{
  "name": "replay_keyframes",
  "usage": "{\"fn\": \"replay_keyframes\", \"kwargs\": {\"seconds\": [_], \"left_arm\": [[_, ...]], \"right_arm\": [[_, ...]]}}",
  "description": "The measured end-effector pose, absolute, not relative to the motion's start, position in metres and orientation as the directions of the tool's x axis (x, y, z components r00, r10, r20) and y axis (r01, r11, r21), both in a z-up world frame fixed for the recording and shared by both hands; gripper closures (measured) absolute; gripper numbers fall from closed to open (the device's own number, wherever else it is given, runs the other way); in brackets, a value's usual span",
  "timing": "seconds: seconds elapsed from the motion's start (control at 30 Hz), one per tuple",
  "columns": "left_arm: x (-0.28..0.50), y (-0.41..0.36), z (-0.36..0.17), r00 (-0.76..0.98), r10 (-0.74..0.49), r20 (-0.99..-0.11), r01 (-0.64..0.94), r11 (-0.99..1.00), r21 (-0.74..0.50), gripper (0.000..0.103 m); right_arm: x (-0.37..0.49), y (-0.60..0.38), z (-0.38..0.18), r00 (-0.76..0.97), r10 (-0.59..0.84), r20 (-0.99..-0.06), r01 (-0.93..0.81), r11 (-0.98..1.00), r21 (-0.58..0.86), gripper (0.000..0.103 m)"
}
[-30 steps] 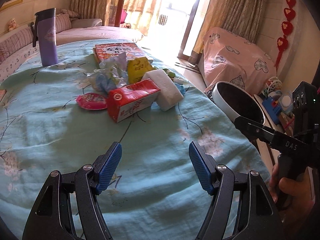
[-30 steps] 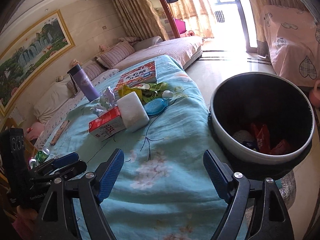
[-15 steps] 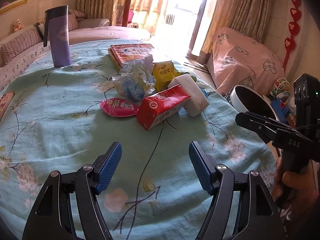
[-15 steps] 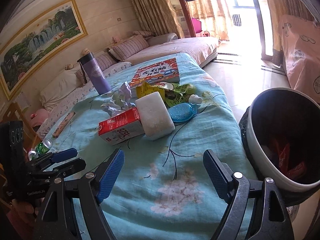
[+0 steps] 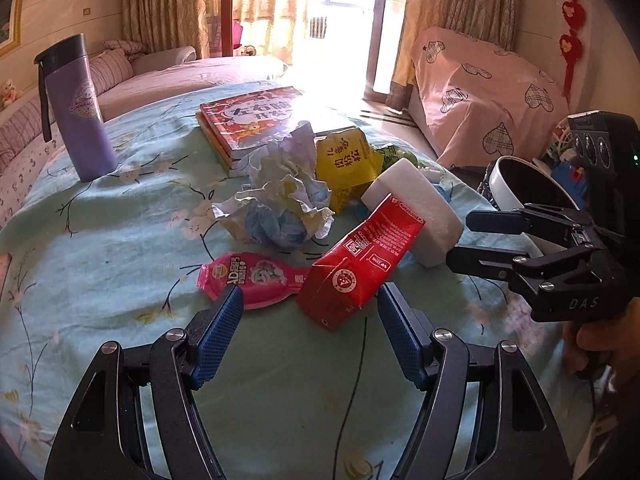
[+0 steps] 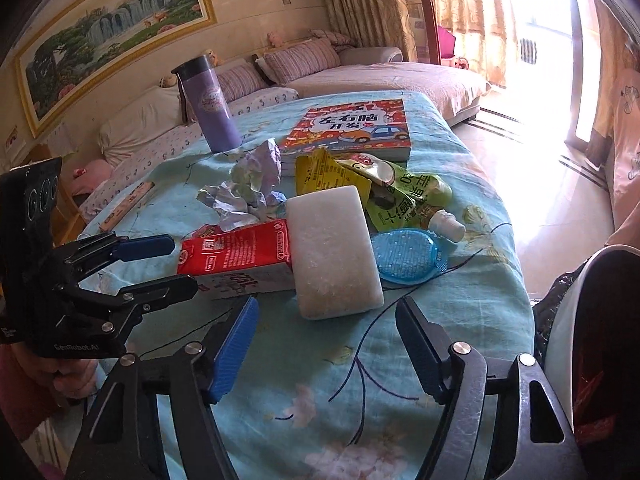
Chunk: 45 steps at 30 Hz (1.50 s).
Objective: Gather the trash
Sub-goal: 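Grasp the red milk box with the left tool while the right tool grasps the white foam block, then carry the red box and white block in both tools over the bin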
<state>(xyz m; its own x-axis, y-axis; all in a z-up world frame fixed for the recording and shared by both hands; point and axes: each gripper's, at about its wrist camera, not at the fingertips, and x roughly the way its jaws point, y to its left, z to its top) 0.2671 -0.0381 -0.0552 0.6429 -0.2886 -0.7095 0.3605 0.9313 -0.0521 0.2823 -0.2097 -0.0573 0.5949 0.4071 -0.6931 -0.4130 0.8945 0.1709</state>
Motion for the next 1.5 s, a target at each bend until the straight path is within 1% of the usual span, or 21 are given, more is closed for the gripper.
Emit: {"fn": "replay_keyframes", "kwargs": {"seconds": [0.13, 0.17, 0.2, 0.23, 0.27, 0.33, 0.47, 0.6, 0.8, 1.2, 1.5], "left_arm": [[0.273, -0.047, -0.057, 0.631, -0.313, -0.710, 0.398, 0.916, -0.050, 0.034], [0.273, -0.049, -0.058, 0.627, -0.322, -0.710, 0.410, 0.911, -0.051, 0.042], [0.275, -0.051, -0.058, 0.620, -0.332, -0.711, 0.421, 0.905, -0.055, 0.048], [0.276, -0.054, -0.058, 0.608, -0.344, -0.716, 0.436, 0.898, -0.061, 0.062], [0.276, -0.055, -0.058, 0.605, -0.345, -0.718, 0.441, 0.896, -0.059, 0.063], [0.271, -0.058, -0.056, 0.612, -0.356, -0.706, 0.455, 0.889, -0.053, 0.065], [0.260, -0.058, -0.050, 0.612, -0.367, -0.700, 0.449, 0.890, -0.074, 0.068], [0.241, -0.056, -0.048, 0.608, -0.391, -0.691, 0.421, 0.897, -0.136, 0.068], [0.205, -0.065, -0.044, 0.613, -0.425, -0.666, 0.416, 0.890, -0.184, 0.069], [0.180, -0.104, -0.034, 0.609, -0.442, -0.658, 0.428, 0.882, -0.196, 0.069], [0.170, -0.141, -0.023, 0.602, -0.474, -0.643, 0.477, 0.859, -0.188, 0.069]], "right_arm": [[0.296, -0.206, -0.067, 0.569, 0.407, -0.715, -0.425, 0.889, 0.169, 0.037], [0.299, -0.204, -0.068, 0.564, 0.402, -0.721, -0.425, 0.890, 0.163, 0.044], [0.302, -0.204, -0.070, 0.561, 0.396, -0.727, -0.423, 0.892, 0.159, 0.054], [0.303, -0.203, -0.072, 0.558, 0.390, -0.733, -0.419, 0.894, 0.157, 0.054], [0.303, -0.204, -0.072, 0.559, 0.388, -0.733, -0.415, 0.896, 0.158, 0.054], [0.299, -0.206, -0.070, 0.575, 0.378, -0.726, -0.403, 0.903, 0.151, 0.055], [0.287, -0.220, -0.064, 0.593, 0.384, -0.708, -0.371, 0.911, 0.183, 0.056], [0.271, -0.236, -0.061, 0.608, 0.385, -0.695, -0.323, 0.919, 0.226, 0.056], [0.242, -0.263, -0.060, 0.626, 0.390, -0.675, -0.249, 0.920, 0.301, 0.056], [0.192, -0.311, -0.046, 0.694, 0.340, -0.635, -0.150, 0.931, 0.334, 0.056], [0.170, -0.345, -0.042, 0.729, 0.287, -0.622, -0.077, 0.937, 0.341, 0.056]]}}
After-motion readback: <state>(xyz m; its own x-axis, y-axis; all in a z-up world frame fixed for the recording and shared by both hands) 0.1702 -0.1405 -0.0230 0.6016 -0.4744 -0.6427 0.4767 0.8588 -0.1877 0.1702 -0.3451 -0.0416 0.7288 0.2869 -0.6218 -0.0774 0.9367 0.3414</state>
